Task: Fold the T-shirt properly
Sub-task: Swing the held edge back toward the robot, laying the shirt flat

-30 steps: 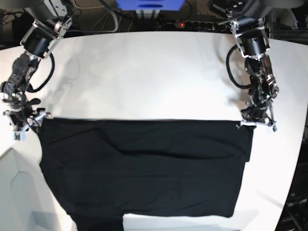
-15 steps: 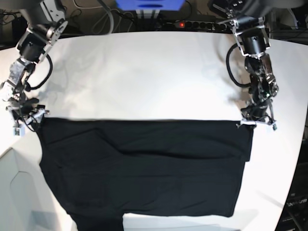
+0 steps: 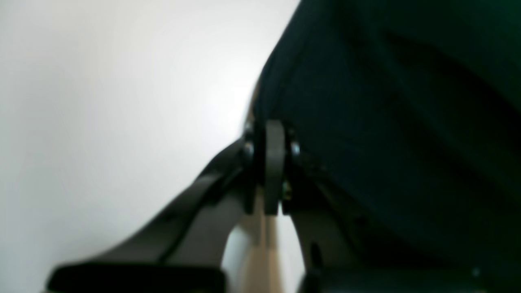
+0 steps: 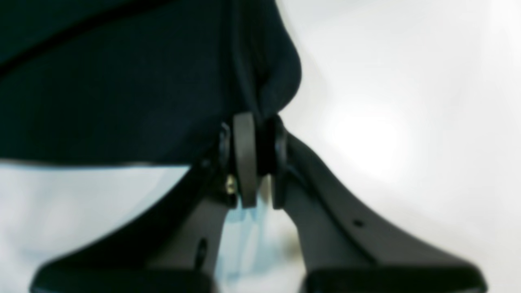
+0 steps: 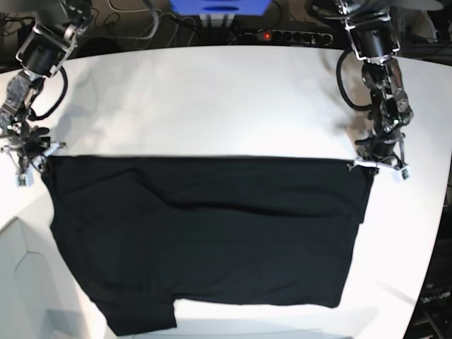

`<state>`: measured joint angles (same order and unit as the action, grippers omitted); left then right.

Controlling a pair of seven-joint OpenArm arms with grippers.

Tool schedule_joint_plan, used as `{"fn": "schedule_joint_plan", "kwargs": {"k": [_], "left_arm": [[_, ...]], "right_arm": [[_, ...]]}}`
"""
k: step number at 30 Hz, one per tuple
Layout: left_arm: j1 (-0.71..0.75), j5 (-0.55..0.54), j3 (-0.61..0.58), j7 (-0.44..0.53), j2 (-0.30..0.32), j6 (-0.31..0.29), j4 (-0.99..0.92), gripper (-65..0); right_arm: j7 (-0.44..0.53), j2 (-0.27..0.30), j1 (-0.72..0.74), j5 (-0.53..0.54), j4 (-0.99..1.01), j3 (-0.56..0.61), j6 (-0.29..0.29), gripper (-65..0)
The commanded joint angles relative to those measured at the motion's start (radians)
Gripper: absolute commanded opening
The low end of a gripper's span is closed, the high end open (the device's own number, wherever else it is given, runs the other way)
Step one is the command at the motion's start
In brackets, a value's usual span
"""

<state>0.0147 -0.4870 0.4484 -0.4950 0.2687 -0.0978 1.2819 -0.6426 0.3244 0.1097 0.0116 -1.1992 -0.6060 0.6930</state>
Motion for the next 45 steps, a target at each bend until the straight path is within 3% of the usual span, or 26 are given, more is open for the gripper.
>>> {"fn": "schedule_joint_plan", "kwargs": {"k": [1, 6, 10, 16, 23, 26, 35, 45], "left_arm": [[-0.003, 0.003, 0.005, 0.032, 0.028, 0.008, 0.045, -65.0], [0.015, 0.003, 0.031, 0.029, 0.028, 0.008, 0.14, -65.0], [-0.043, 0.003, 0.077, -0.077, 0.022, 0.008, 0.176, -65.0], [-0.189, 0.011, 0.103, -0.19, 0.019, 0.008, 0.178, -65.0], [-0.305, 0.012, 0.1, -0.196, 0.017, 0.01, 0.173, -65.0], [-0.312, 0.012, 0.1, -0.196, 0.017, 0.01, 0.173, -65.0], [-0.227, 0.004, 0.106, -0.196, 0.02, 0.01, 0.186, -65.0], [-0.006, 0.003, 0.111, -0.195, -0.001, 0.01, 0.278, -65.0]], "right_arm": [[-0.007, 0.02, 0.002, -0.015, -0.055, -0.005, 0.005, -65.0], [-0.07, 0.0, -0.014, -0.017, -0.229, 0.002, 0.005, -65.0], [-0.127, 0.0, 0.046, -0.017, -0.31, 0.024, 0.005, -65.0], [-0.185, 0.008, 0.221, -0.019, -0.304, 0.082, 0.005, -65.0], [-0.182, 0.008, 0.439, -0.019, -0.216, 0.206, -0.003, -65.0], [-0.182, 0.008, 0.459, -0.019, -0.195, 0.212, -0.016, -65.0], [-0.182, 0.041, 0.276, -0.017, -0.302, 0.196, -0.016, -65.0], [-0.181, -0.024, -0.048, -0.015, -0.548, 0.057, -0.014, -65.0]]}}
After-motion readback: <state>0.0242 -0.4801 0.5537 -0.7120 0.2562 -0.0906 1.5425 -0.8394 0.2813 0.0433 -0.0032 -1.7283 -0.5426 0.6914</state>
